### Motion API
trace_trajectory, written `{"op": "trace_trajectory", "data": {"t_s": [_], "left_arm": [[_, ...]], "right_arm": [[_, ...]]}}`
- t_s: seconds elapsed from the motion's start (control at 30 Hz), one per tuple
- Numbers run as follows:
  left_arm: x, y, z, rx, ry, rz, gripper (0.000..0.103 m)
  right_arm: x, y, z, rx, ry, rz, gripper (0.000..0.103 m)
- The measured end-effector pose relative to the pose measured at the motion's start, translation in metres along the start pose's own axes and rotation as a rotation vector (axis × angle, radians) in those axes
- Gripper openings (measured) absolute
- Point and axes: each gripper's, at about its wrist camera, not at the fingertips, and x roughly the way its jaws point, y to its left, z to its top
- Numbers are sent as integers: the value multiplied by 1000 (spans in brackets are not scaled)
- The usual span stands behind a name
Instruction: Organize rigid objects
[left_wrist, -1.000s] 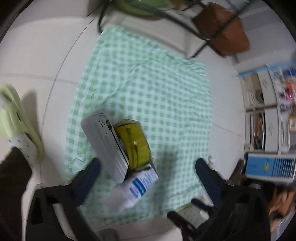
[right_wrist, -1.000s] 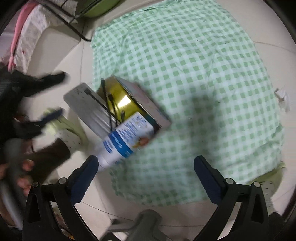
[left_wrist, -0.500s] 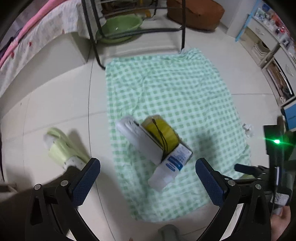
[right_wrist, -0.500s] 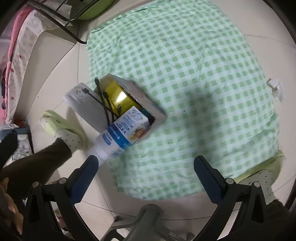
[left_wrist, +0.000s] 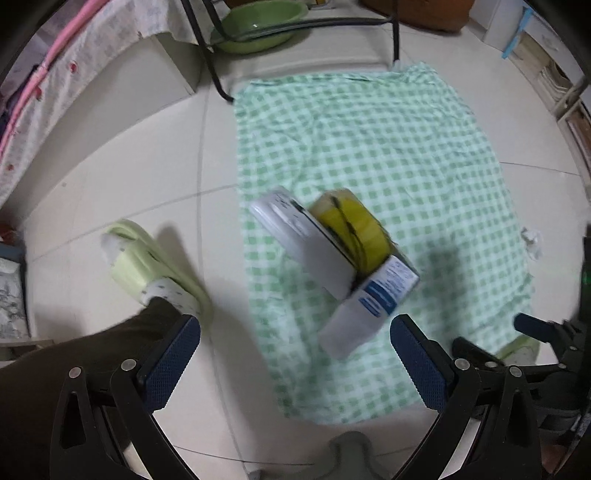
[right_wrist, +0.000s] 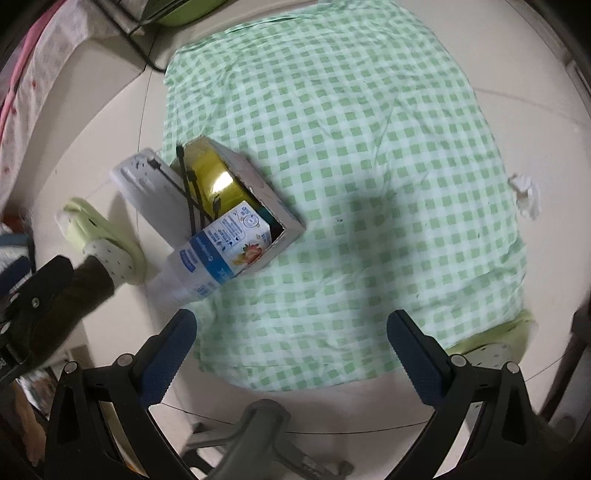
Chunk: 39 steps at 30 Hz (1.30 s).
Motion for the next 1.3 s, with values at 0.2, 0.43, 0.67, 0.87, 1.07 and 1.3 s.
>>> {"op": "trace_trajectory", "data": {"t_s": [0.2, 0.43, 0.67, 0.87, 1.07, 1.3], "left_arm": [[5, -6, 2, 62, -1, 18, 103], [9, 0, 0, 30, 24, -160, 103], [16, 13, 4, 36, 56, -172, 103], [17, 7, 4, 40, 53, -142, 103], [18, -1, 3, 40, 77, -128, 103], [23, 3, 5, 13, 86, -103, 103]], "right_arm": [[8, 11, -1, -48, 18, 1, 103], [11, 17, -4, -76, 26, -27, 103], [10, 13, -3, -73, 26, -40, 103], [10, 14, -2, -79, 19, -36, 103], [12, 17, -1, -87, 18, -44, 103], [11, 19, 0, -92, 10, -37, 103]]}}
